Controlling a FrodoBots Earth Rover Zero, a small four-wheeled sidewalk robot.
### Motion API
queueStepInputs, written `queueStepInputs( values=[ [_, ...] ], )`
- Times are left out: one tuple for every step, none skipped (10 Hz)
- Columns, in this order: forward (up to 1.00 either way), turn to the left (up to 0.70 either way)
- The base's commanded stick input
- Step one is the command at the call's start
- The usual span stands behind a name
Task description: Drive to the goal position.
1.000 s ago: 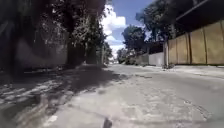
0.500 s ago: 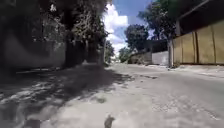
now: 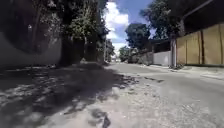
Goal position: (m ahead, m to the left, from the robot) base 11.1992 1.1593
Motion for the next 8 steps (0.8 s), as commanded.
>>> queueStepInputs(
  values=[
    [1.0,0.01],
    [1.0,0.01],
    [1.0,0.01],
    [1.0,0.01],
    [1.0,0.01],
    [1.0,-0.01],
    [1.0,-0.21],
    [1.0,-0.38]
  ],
)
